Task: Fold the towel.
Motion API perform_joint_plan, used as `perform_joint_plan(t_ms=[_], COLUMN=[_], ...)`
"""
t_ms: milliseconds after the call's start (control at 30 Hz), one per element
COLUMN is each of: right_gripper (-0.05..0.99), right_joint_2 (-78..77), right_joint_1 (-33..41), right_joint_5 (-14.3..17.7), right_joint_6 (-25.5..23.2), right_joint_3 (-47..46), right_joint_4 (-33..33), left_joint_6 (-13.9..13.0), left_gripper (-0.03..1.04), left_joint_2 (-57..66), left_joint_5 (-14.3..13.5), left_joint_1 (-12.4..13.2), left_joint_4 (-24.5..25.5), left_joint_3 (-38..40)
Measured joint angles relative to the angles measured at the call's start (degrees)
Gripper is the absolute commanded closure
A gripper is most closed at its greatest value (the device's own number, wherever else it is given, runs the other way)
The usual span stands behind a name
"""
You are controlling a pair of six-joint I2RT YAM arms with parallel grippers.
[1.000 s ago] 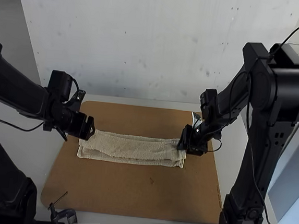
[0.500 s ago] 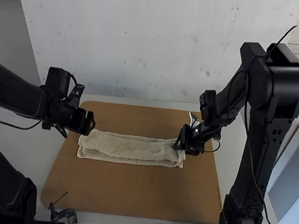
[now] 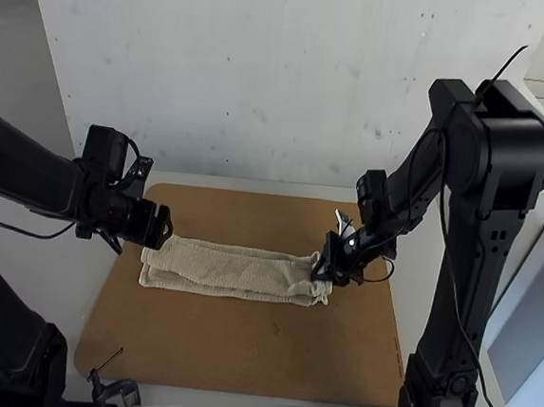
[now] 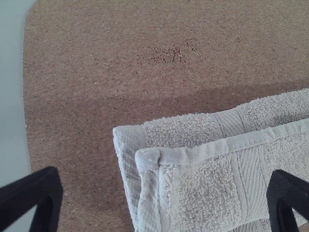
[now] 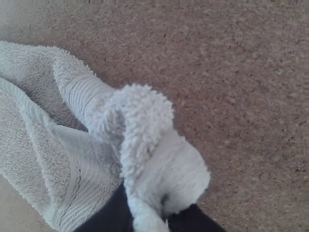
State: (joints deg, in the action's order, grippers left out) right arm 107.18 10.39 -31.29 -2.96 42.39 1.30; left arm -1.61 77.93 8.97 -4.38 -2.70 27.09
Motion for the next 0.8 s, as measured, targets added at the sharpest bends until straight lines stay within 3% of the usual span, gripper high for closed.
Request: perform_joint_plan(t_ms=[200,433,800], right_gripper=[0.91,0.91,0.91], right_joint_2=[-0.4,-3.3,-4.6], right_joint_1=[-3.2,-11.3,-32.1], right_joint_5=[0.1,3.0,5.3], right_joint_6=[1.4,5.7,19.4], right_joint_3=[-0.3,-1.9,-1.8], right_joint_4=[-0.1,0.8,5.5], left_joint_6=[0.2,0.4,0.4], left_gripper=[0.07,0.07,0.07], left_joint_2=[0.0,0.0,0.0], left_joint_5=[0.0,0.0,0.0], left_joint_1=[0.0,0.0,0.0], left_joint_4=[0.0,0.0,-0.2], left_joint_3=[0.0,0.0,0.0])
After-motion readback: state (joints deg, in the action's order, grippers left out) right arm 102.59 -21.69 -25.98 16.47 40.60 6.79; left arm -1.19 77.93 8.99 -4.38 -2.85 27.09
